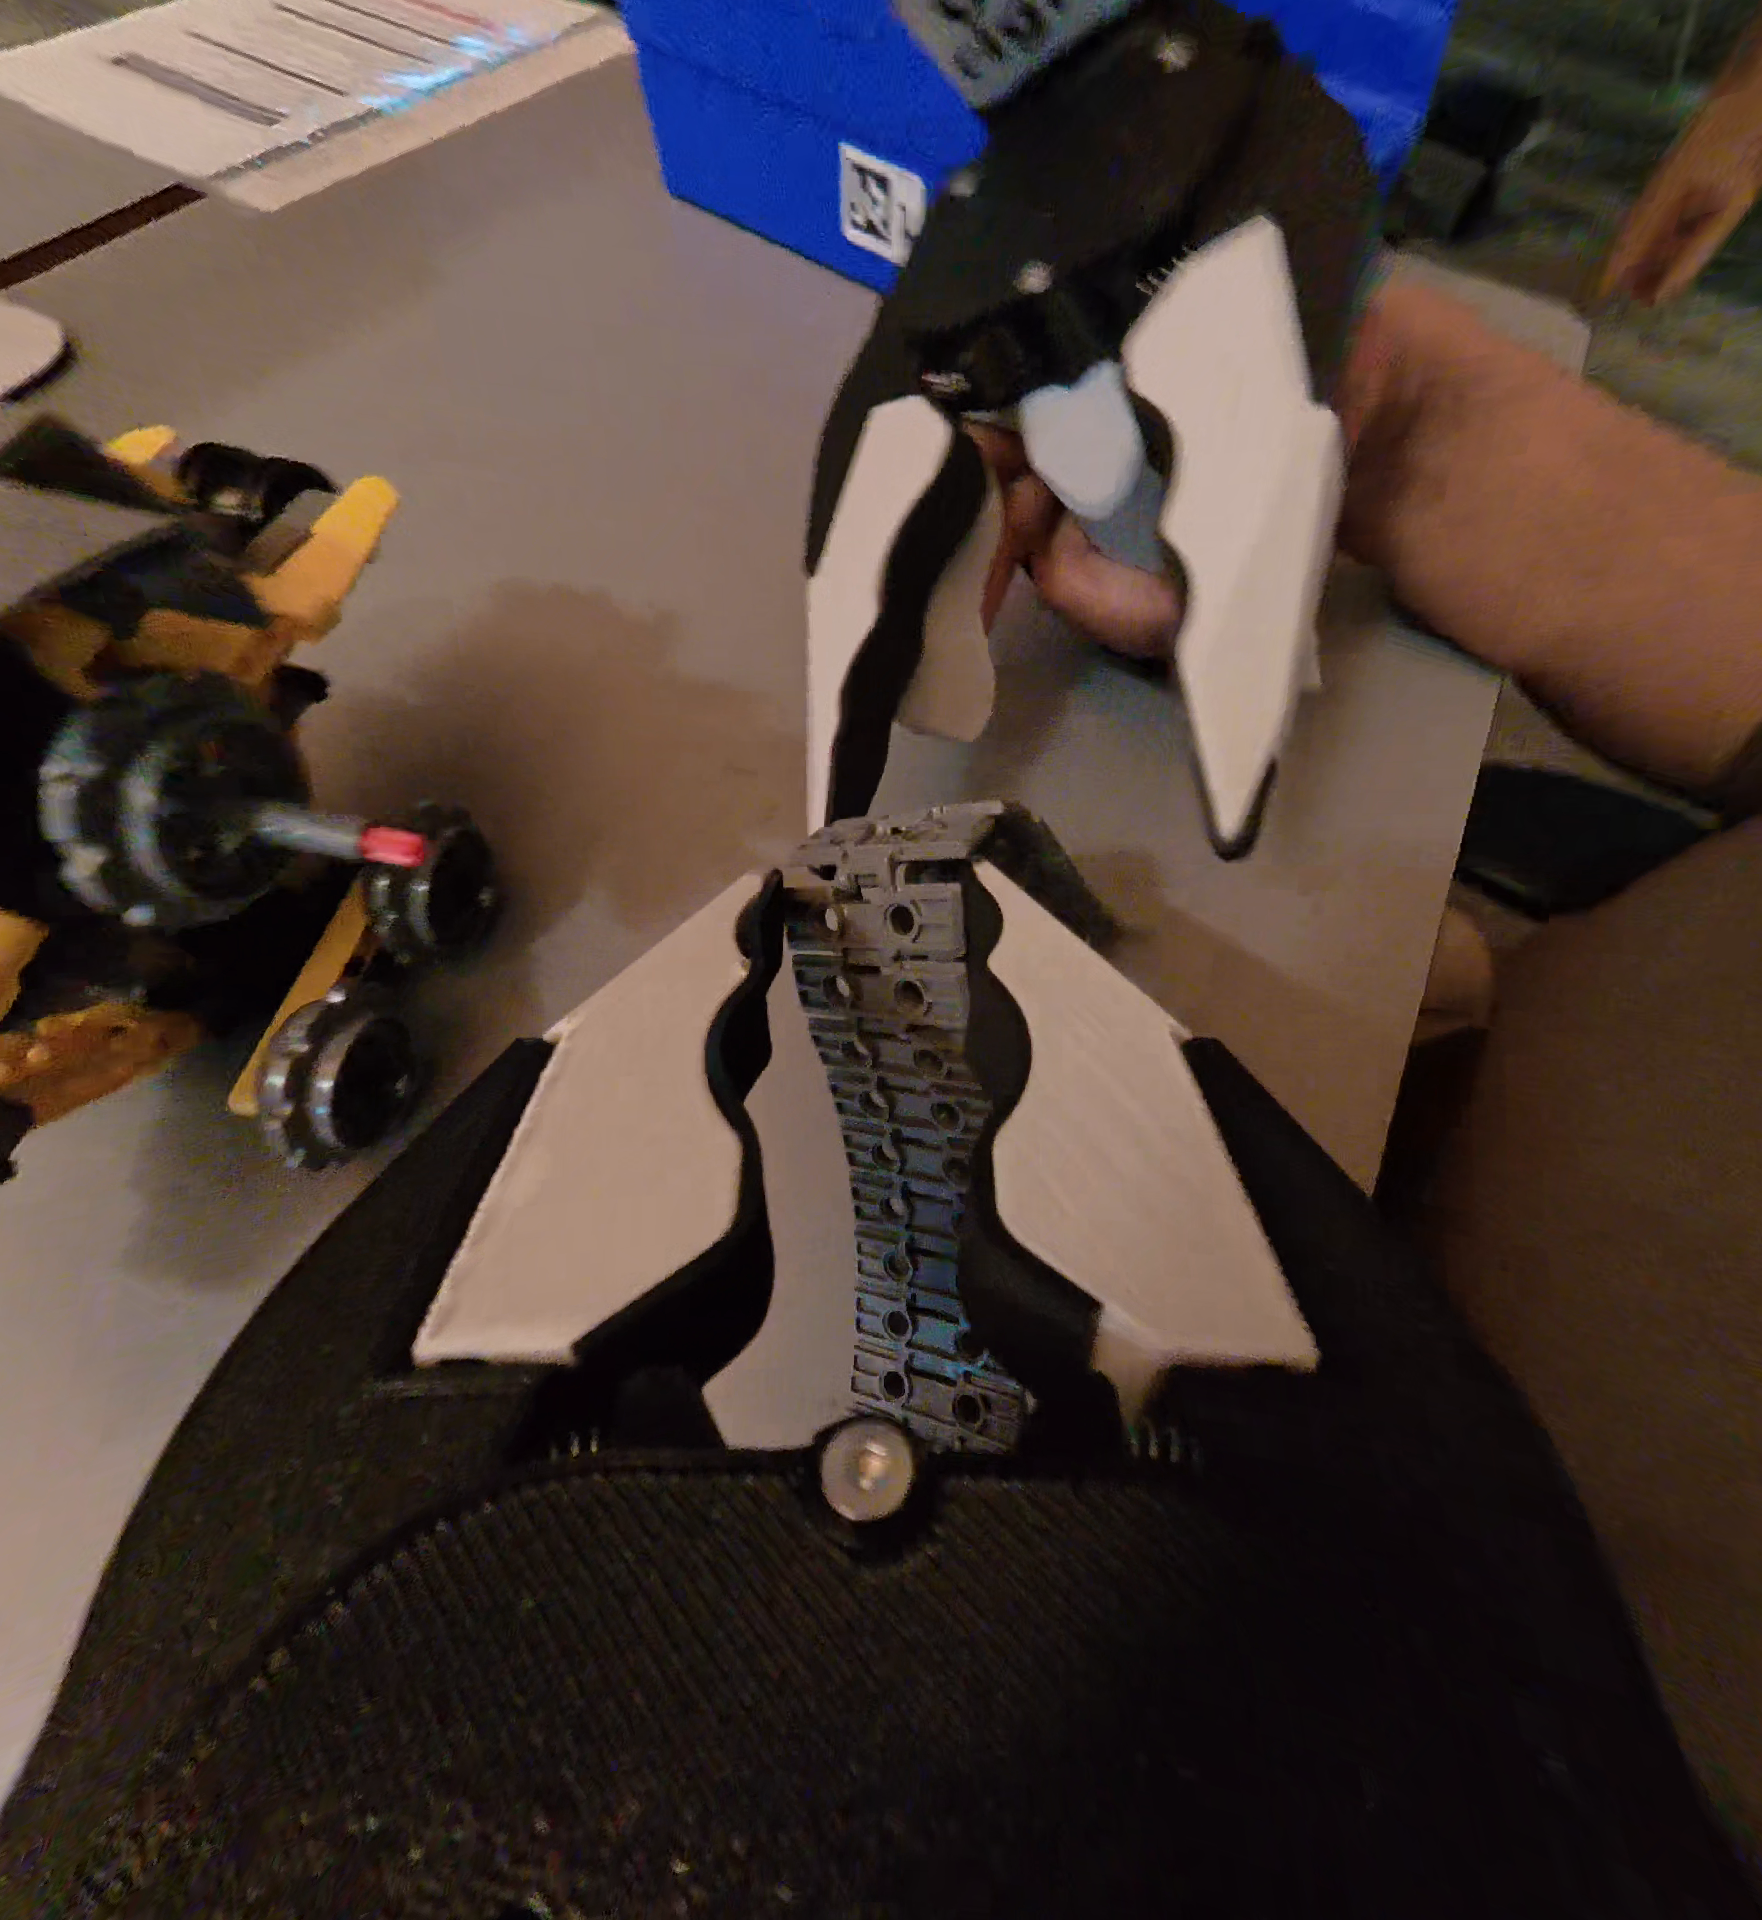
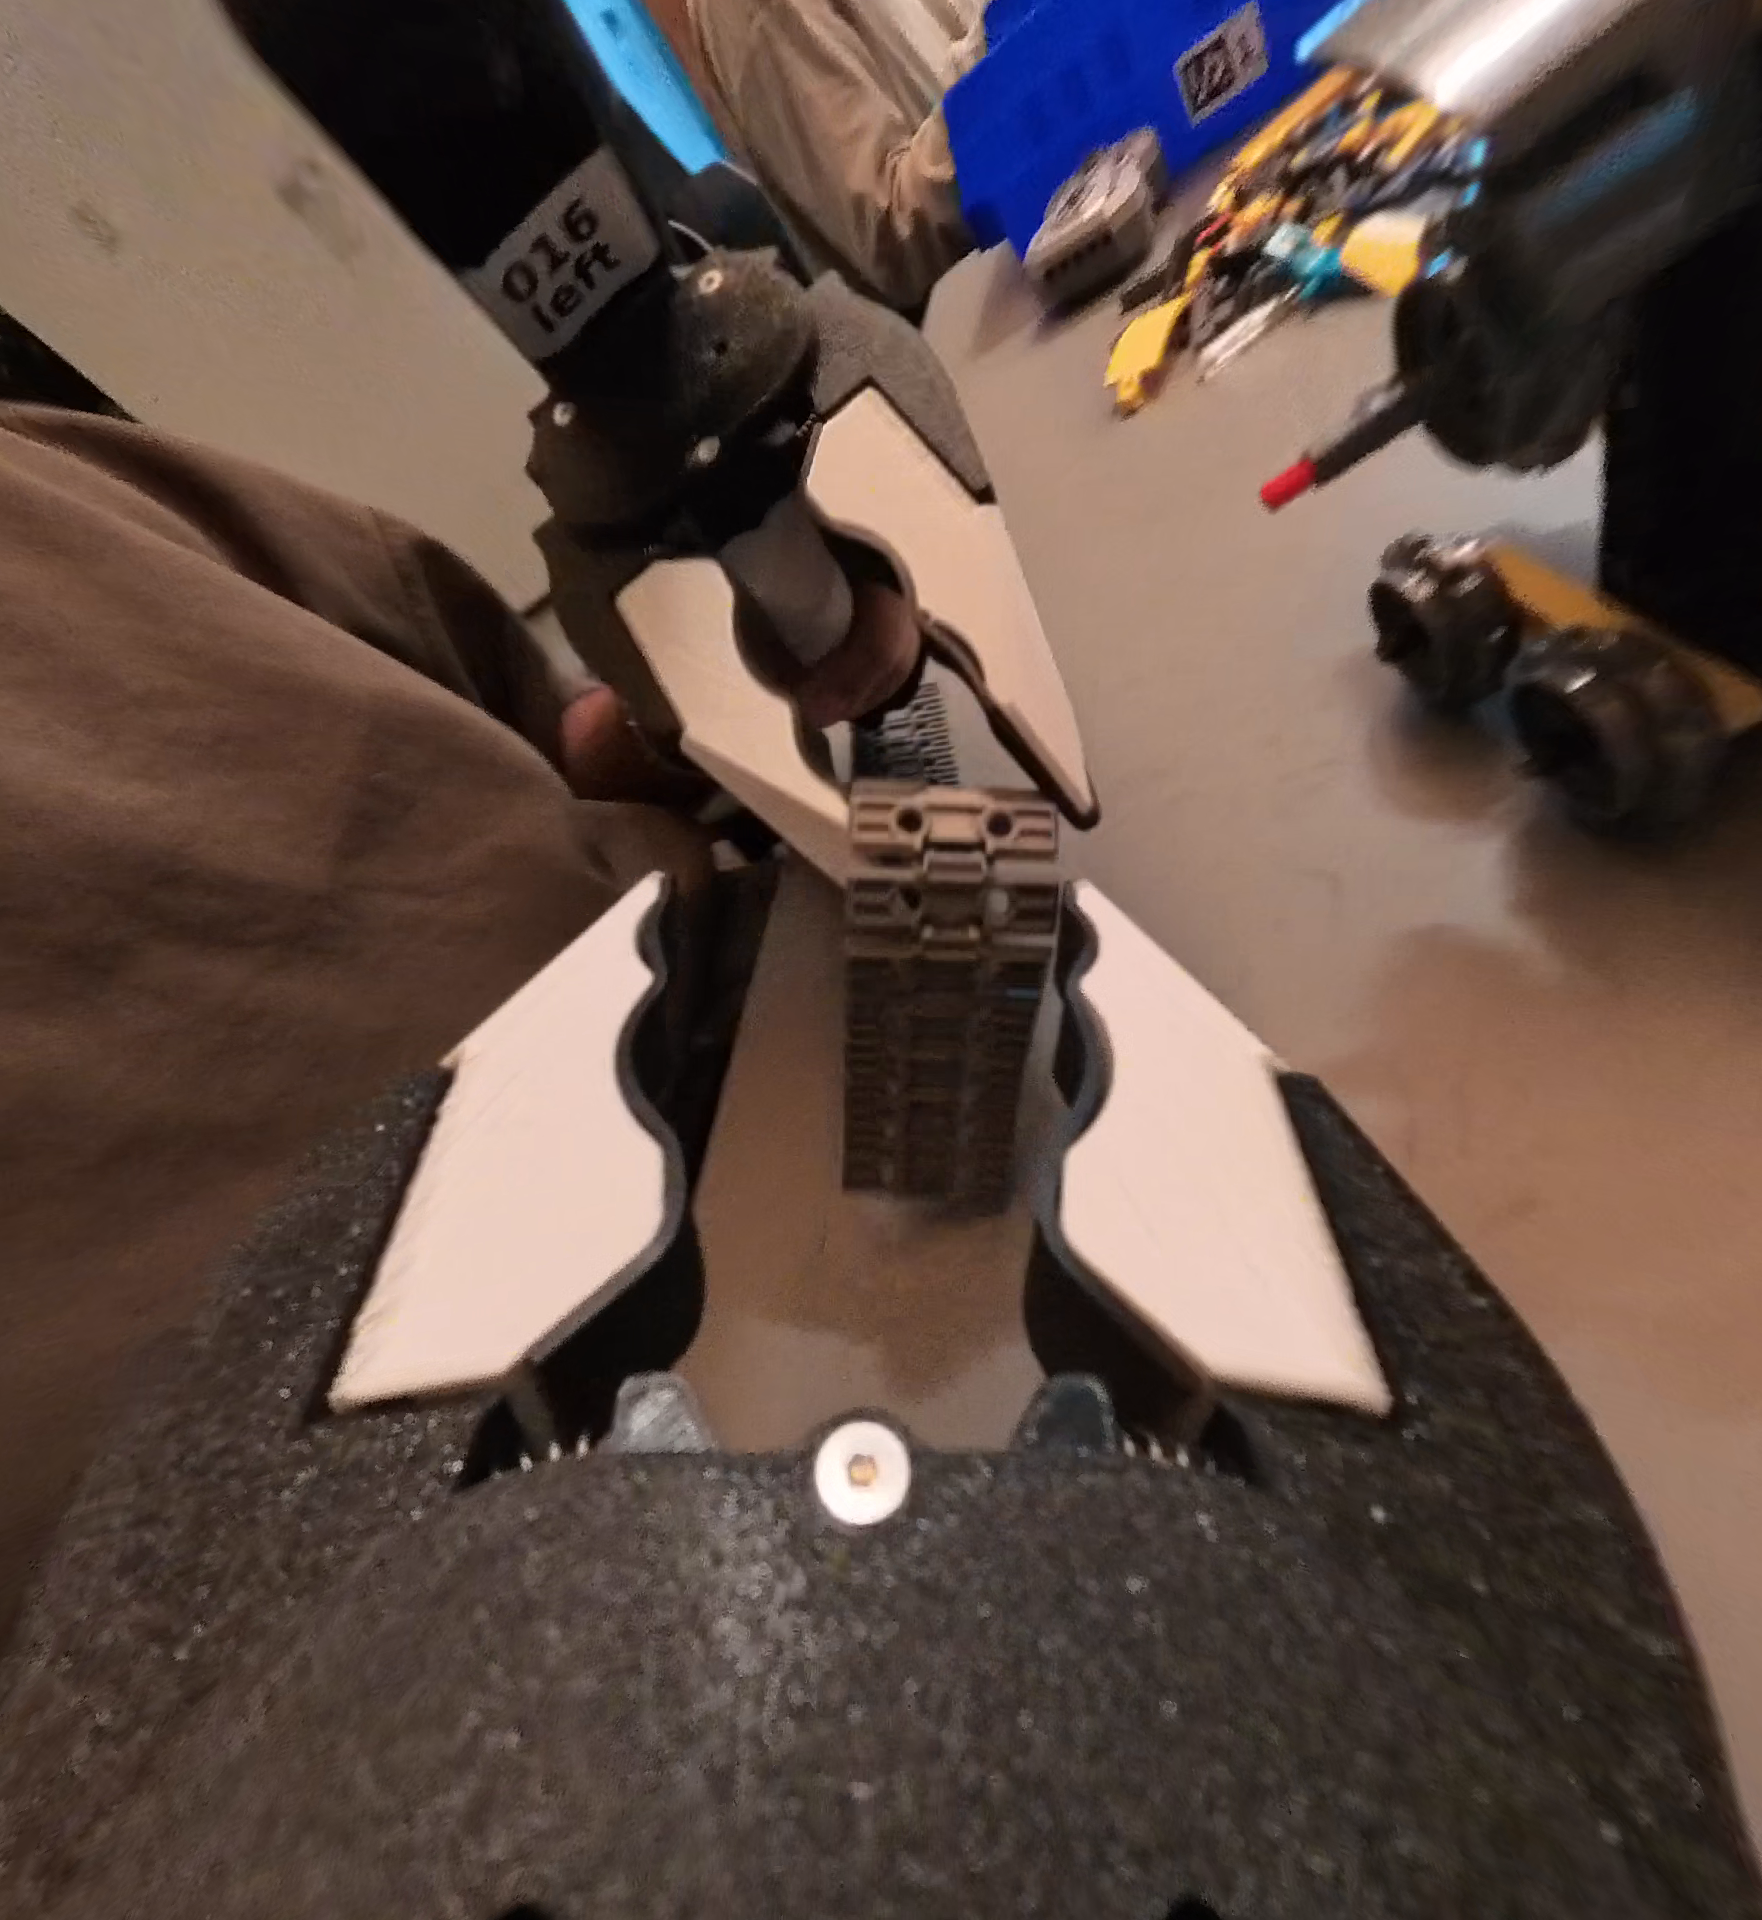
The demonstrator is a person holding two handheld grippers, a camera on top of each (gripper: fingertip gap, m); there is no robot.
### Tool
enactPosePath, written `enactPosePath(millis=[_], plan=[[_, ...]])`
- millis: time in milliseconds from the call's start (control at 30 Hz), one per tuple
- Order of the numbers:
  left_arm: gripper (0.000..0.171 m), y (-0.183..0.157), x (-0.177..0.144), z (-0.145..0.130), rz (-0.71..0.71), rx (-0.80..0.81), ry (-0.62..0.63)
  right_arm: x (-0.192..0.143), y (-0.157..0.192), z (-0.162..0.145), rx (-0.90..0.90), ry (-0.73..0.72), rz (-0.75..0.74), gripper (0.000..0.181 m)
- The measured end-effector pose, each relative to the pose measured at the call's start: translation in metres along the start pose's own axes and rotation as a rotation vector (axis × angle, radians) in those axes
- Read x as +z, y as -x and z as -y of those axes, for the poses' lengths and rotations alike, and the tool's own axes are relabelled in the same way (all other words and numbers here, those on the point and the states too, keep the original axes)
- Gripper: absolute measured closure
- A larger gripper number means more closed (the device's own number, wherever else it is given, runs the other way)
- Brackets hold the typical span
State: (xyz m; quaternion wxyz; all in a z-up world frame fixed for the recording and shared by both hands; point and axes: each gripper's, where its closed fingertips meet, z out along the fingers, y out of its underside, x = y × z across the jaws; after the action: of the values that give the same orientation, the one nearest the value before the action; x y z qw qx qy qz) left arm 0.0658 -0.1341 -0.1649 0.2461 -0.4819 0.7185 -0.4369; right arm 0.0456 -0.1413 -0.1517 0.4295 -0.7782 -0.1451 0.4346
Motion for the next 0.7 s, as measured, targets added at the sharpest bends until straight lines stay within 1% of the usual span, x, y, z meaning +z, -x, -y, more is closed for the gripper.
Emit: enactPosePath(millis=[67, 133, 233, 333, 433, 500, 533, 567, 633, 700], plan=[[0.141, 0.012, -0.009, 0.008, 0.004, -0.088, -0.055, -0.004, -0.007, 0.007, -0.12, -0.024, -0.112, 0.102], [0.141, 0.022, -0.02, 0.015, -0.014, -0.186, -0.127, -0.01, -0.009, 0.015, -0.248, -0.044, -0.206, 0.102], [0.141, 0.031, -0.036, 0.024, -0.067, -0.316, -0.217, -0.011, -0.006, 0.023, -0.359, -0.075, -0.265, 0.102], [0.142, 0.035, -0.037, 0.022, -0.055, -0.331, -0.202, -0.002, -0.008, 0.026, -0.35, -0.098, -0.27, 0.1], [0.141, 0.035, -0.03, 0.018, -0.024, -0.301, -0.151, 0.009, -0.016, 0.025, -0.369, -0.098, -0.303, 0.089], [0.142, 0.036, -0.026, 0.017, -0.039, -0.339, -0.145, 0.016, -0.011, 0.021, -0.443, -0.084, -0.291, 0.082], [0.142, 0.035, -0.026, 0.018, -0.071, -0.375, -0.154, 0.018, -0.005, 0.018, -0.499, -0.067, -0.28, 0.078], [0.142, 0.036, -0.028, 0.019, -0.103, -0.414, -0.172, 0.019, -0.003, 0.016, -0.563, -0.048, -0.302, 0.077], [0.142, 0.04, -0.035, 0.021, -0.151, -0.484, -0.209, 0.014, -0.008, 0.015, -0.689, -0.011, -0.41, 0.081], [0.142, 0.047, -0.043, 0.021, -0.178, -0.553, -0.237, 0.01, -0.01, 0.02, -0.763, -0.011, -0.497, 0.087]])
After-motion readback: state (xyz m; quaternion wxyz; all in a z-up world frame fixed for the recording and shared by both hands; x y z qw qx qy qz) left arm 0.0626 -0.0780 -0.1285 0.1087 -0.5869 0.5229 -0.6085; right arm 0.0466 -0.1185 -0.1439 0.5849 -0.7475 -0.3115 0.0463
